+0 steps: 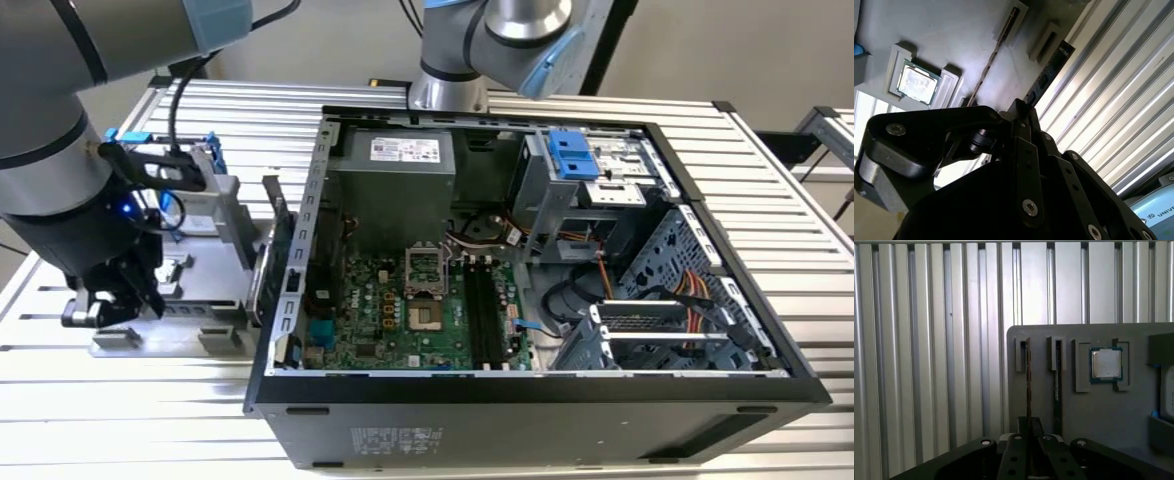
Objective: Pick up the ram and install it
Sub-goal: 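Pick up the ram and move it above insertion slot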
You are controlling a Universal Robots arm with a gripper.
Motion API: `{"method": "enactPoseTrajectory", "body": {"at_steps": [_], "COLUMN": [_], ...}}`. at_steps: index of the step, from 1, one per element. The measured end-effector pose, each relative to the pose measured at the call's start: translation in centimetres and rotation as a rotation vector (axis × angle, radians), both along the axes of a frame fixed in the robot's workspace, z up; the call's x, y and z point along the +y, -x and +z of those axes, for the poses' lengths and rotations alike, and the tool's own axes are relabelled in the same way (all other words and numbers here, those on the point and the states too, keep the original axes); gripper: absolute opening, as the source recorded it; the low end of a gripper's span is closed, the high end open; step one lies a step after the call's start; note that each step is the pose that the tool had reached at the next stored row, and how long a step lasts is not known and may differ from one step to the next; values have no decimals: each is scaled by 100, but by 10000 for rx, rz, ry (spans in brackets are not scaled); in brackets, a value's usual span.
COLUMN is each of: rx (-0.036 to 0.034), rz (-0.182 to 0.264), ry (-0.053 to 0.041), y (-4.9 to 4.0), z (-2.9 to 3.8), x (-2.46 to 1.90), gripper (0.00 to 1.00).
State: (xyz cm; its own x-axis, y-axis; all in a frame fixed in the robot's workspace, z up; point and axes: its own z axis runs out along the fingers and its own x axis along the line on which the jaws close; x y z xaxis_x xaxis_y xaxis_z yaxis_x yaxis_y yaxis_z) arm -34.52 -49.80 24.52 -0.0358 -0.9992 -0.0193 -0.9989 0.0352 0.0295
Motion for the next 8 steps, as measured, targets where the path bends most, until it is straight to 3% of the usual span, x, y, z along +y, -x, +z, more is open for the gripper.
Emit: {"method": "enactPoseTrajectory", "body": {"at_steps": [8], "rx": [0], "rz": [0], "ry": [0], "y": [0], "z": [77], "x": [0], "gripper": [0]}}
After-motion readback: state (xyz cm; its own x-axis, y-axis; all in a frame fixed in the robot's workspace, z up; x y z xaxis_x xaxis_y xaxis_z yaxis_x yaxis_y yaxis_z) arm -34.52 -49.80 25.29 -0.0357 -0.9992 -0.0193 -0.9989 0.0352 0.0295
